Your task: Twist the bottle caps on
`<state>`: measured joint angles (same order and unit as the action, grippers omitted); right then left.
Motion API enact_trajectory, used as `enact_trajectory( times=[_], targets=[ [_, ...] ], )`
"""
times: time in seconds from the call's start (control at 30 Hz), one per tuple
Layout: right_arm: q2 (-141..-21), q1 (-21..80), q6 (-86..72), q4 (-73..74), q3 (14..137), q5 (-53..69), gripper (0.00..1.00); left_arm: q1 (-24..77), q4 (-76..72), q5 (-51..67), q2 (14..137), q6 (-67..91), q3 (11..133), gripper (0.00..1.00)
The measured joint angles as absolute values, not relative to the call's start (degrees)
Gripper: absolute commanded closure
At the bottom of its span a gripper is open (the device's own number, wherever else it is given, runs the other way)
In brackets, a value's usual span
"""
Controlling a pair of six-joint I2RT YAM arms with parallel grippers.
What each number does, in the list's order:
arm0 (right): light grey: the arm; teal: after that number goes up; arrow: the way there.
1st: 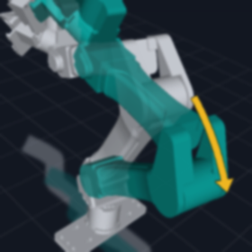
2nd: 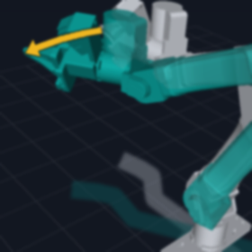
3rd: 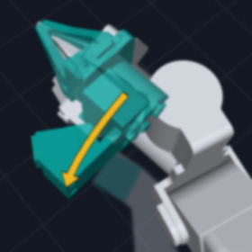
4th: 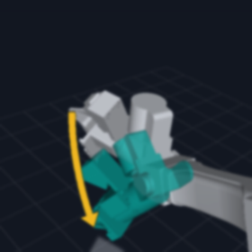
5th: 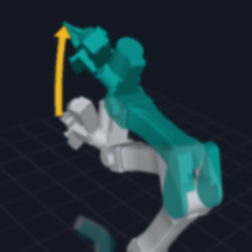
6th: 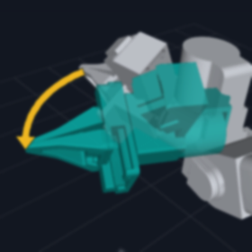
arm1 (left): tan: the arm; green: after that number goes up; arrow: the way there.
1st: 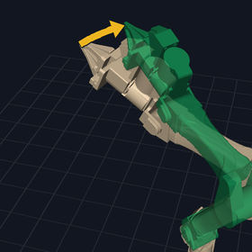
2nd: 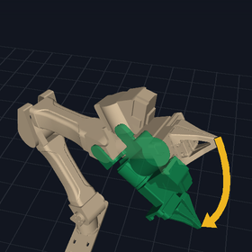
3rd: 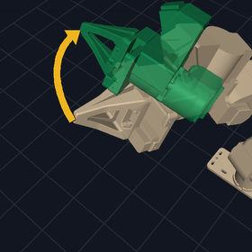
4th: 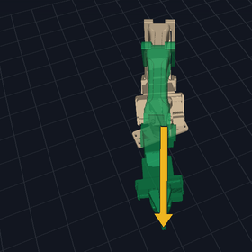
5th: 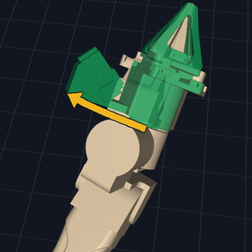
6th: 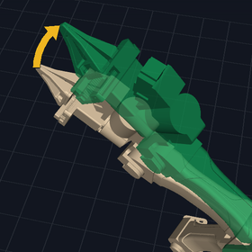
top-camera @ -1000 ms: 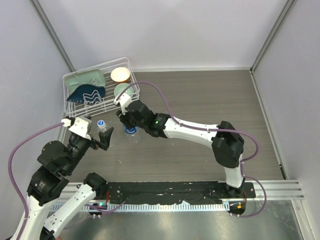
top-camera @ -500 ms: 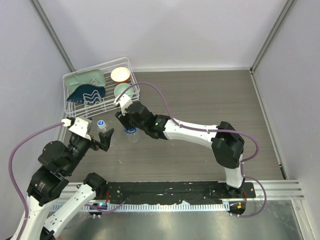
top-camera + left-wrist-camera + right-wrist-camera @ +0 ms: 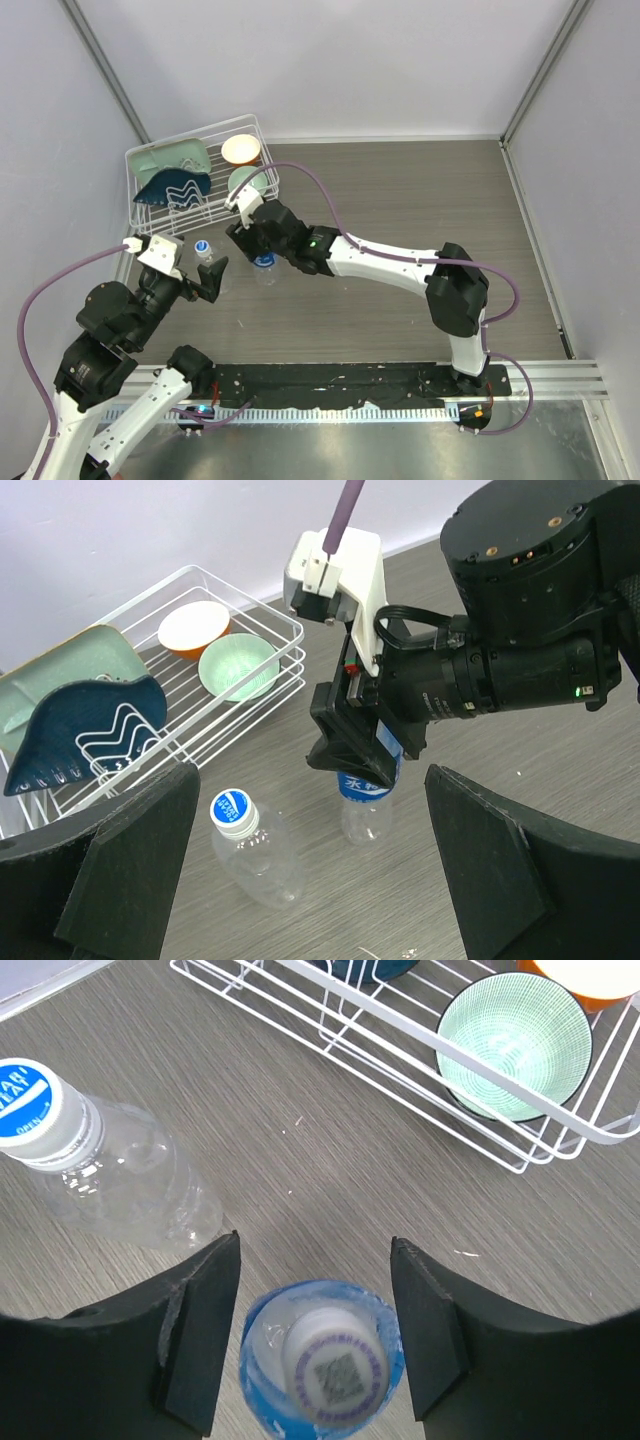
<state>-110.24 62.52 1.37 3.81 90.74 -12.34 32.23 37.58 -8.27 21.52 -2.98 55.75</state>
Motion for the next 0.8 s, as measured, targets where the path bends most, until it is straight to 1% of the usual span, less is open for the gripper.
enact_trajectory(
  times=[0.33, 0.37, 0.4, 0.43, 0.5, 0.8],
  targets=[
    [-110.1, 62.6, 2.2, 6.1, 94.5, -12.3, 0.25, 32.2, 37.6, -7.4, 21.5, -3.0, 55.7, 0.00],
    [-110.1, 62.6, 2.3, 6.3, 94.7, -12.3, 0.22, 32.2, 37.6, -7.4, 21.6, -3.0, 55.7, 0.00],
    [-110.1, 62.6, 2.5, 6.8, 95.1, -12.3, 0.11, 32.2, 37.6, -7.4, 21.6, -3.0, 55.8, 0.00],
    [-110.0, 62.6, 2.7, 7.2, 95.5, -12.3, 0.07, 32.2, 37.6, -7.4, 21.8, -2.9, 55.8, 0.00],
    [-109.9, 62.6, 3.1, 8.4, 96.3, -12.1, 0.04, 32.2, 37.6, -7.4, 22.2, -2.8, 55.8, 0.00],
    [-109.0, 62.7, 4.3, 12.4, 100.7, -11.6, 0.02, 32.2, 37.1, -7.4, 26.7, -1.4, 56.4, 0.00]
  ],
)
